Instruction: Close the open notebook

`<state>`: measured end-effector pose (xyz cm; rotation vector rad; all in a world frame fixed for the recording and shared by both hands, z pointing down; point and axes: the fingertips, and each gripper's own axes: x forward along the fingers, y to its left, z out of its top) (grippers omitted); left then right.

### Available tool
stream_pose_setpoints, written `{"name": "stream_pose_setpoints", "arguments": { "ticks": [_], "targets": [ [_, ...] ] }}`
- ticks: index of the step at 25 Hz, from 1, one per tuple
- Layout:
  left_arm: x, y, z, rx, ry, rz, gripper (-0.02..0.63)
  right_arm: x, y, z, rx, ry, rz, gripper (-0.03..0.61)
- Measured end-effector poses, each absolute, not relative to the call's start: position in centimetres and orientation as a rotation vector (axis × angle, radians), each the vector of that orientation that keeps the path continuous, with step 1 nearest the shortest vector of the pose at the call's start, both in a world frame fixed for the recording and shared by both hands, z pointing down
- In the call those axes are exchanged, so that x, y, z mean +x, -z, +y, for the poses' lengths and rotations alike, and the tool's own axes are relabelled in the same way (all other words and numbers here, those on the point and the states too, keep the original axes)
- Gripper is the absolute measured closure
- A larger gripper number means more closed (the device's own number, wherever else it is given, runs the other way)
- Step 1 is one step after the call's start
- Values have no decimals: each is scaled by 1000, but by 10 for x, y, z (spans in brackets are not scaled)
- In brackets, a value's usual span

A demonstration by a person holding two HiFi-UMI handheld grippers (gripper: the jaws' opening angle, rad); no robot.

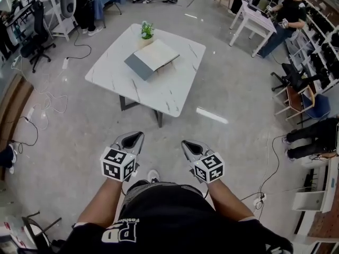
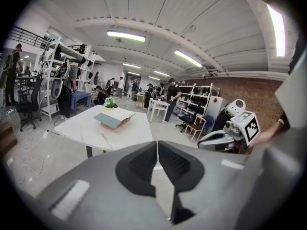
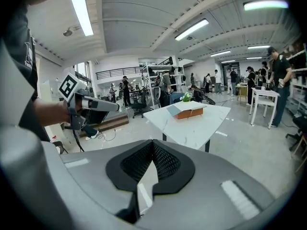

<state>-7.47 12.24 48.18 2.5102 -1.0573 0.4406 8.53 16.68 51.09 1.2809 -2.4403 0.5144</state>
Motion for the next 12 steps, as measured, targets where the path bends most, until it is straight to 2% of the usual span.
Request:
{"name": "stream_pose_setpoints", "arguments": {
  "ticks": [12],
  "targets": [
    [-78,-498,82,2521,-433,-985,548,76,-527,143,1316,-557,-2385,578]
  ]
}}
